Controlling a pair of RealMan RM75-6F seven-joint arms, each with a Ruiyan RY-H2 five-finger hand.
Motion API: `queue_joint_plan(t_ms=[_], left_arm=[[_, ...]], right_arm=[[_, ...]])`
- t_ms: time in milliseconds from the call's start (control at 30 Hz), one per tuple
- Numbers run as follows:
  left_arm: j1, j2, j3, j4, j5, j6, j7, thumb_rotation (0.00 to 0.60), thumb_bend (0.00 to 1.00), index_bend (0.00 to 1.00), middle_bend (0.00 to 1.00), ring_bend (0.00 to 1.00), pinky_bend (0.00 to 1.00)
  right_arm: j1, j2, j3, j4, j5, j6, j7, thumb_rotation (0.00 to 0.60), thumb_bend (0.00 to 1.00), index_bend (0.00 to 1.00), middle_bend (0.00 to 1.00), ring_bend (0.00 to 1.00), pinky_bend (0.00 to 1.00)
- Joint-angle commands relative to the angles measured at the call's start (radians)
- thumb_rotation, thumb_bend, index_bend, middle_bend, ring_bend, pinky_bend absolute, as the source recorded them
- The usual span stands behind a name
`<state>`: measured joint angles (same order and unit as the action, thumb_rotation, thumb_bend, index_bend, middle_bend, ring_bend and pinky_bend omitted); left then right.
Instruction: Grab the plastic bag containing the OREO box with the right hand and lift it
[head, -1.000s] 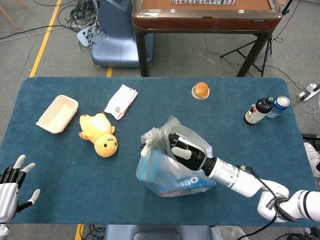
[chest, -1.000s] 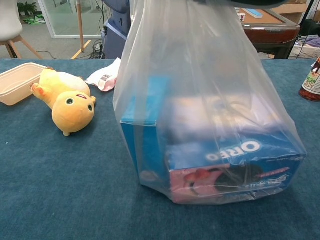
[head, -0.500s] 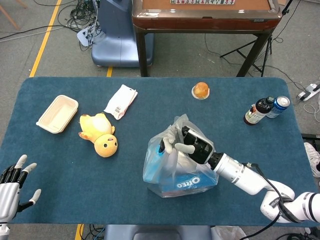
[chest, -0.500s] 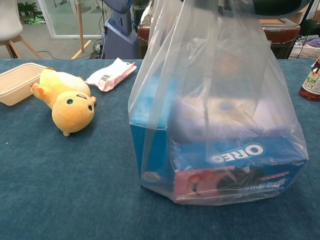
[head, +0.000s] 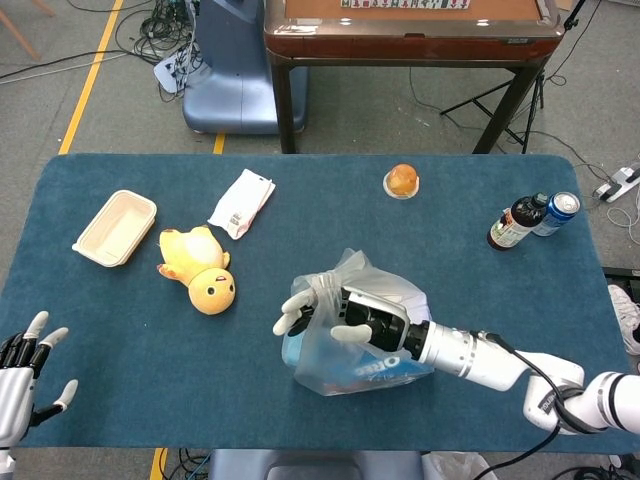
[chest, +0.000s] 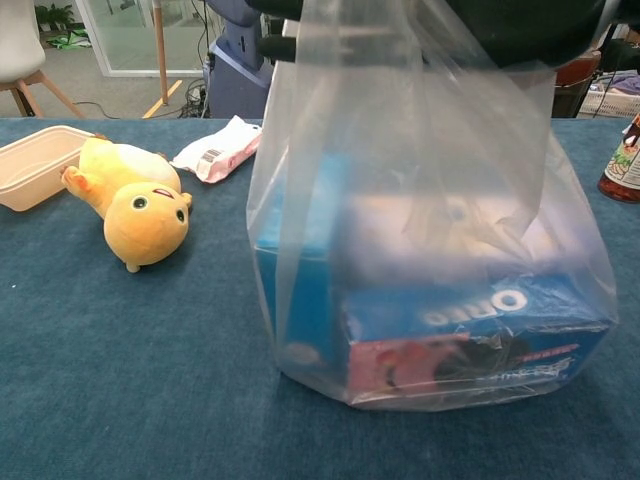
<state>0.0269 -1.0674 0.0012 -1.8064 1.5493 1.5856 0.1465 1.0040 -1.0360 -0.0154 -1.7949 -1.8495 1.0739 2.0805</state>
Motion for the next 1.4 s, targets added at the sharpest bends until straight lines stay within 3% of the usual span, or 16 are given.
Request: queue_joint_plan(t_ms=[33,333,433,700,867,1133,1200,1333,1400], left_arm=[[-0.001,0.001,-0.001,-0.002,0.002,0.0,0.0,0.6,0.27,0.2,0.04,0.09,0.09],[0.002,0.009,0.001,-0.009,0.005,0.002,0.0,0.6,0.27,0.2,0.04,0.09,0.09],[0.004,0.012,0.003,-0.011,0.009,0.005,-0.002,0.6,0.27,0.2,0.04,0.09,0.09],[0.01,0.019,0.006,-0.014,0.015,0.013,-0.005,0.6,0.27,0.2,0.04,0.09,0.09],[0.007,0.019,0.007,-0.017,0.023,0.011,0.0,0.6,0.27,0.2,0.04,0.09,0.09],[0.006,0.018,0.007,-0.02,0.028,0.009,0.004,0.6,0.27,0.2,0.04,0.09,0.09],[0.006,0.018,0.007,-0.021,0.028,0.009,0.005,0.6,0.27,0.2,0.04,0.09,0.09],[0.006,0.019,0.008,-0.021,0.028,0.008,0.005,0.6,0.27,0.2,0.04,0.09,0.09],[0.006,0.019,0.009,-0.021,0.031,0.008,0.006,0.6,0.27,0.2,0.04,0.09,0.09]], right_arm=[[0.012,-0.011,0.0,0.01,-0.005,0.019,0.008,0.388,0.0,0.29,0.31,0.2,0.22],[0.042,-0.053,0.019,0.031,0.027,0.079,0.108,0.389,0.0,0.29,0.35,0.2,0.22],[0.048,-0.054,0.026,0.037,0.043,0.099,0.17,0.389,0.0,0.35,0.4,0.25,0.22],[0.026,-0.016,0.045,0.035,0.121,0.146,0.279,0.407,0.0,0.52,0.54,0.41,0.42],[0.012,0.02,0.075,0.03,0.178,0.143,0.304,0.431,0.0,0.57,0.58,0.47,0.46],[0.003,0.042,0.101,0.056,0.176,0.142,0.352,0.437,0.0,0.59,0.61,0.5,0.51],[0.0,0.044,0.109,0.053,0.188,0.134,0.351,0.457,0.03,0.62,0.63,0.53,0.55],[-0.008,0.054,0.139,0.017,0.256,0.108,0.33,0.574,0.13,0.7,0.71,0.62,0.68],[-0.013,0.064,0.163,-0.009,0.298,0.094,0.318,0.598,0.19,0.74,0.74,0.67,0.72]])
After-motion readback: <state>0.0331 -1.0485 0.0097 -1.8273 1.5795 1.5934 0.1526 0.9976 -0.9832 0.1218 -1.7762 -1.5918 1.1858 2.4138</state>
